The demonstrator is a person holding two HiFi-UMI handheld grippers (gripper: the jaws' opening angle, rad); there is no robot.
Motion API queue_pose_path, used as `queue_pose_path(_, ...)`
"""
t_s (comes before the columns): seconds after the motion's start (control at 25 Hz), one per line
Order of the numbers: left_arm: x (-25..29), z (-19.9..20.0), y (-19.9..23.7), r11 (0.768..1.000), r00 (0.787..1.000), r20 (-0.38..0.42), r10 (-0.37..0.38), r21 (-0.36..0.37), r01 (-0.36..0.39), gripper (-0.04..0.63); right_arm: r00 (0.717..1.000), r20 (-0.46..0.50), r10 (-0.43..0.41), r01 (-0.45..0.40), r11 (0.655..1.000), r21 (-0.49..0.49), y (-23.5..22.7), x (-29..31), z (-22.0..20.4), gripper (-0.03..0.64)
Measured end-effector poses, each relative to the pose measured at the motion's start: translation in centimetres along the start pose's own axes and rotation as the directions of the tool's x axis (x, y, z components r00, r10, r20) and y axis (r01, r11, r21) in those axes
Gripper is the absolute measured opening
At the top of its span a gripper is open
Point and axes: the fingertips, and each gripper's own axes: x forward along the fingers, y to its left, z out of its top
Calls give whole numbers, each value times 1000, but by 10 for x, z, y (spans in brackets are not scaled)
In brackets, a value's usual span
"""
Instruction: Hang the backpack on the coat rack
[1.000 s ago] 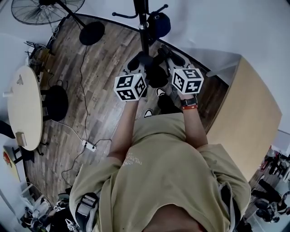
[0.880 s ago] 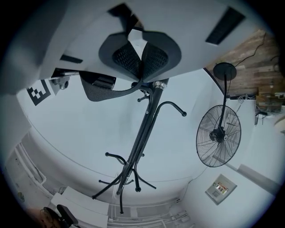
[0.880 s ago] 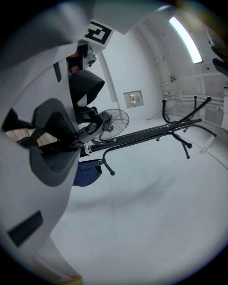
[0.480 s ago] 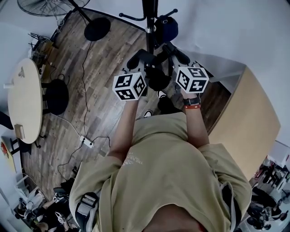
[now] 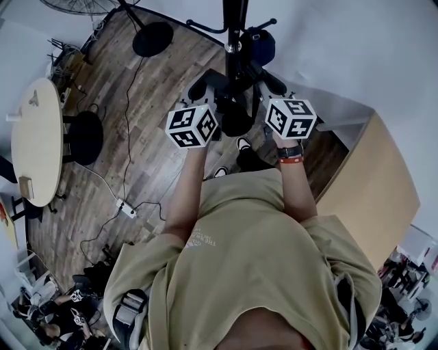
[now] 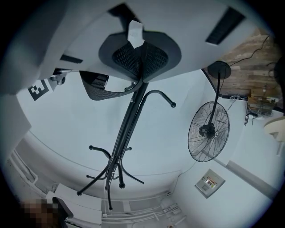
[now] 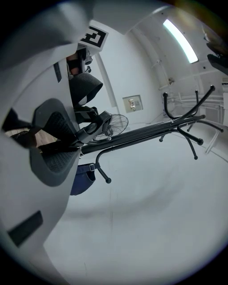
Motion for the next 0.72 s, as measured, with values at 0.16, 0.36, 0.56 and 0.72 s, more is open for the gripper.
queue_pose_path(0.16,5,2,3,1000,1000,12,11,-4,-11,25,1000,4,13,-13,1000,-2,-6,5,5,63)
queue_pose_path(0.36,11,8,7,1000,1000,22,21,-18,-21,25,1000,19,21,-21,1000,5,-12,8,14,63)
queue_pose_path(0.56,18,12,8,999,999,32,27,-24,-27,25,999,43,25,-26,999,24,-21,10,24,63)
queue_pose_path(0.72,23,14,15,999,999,27,40,-24,-39,25,999,44,13,-15,999,35,-27,14,27,63)
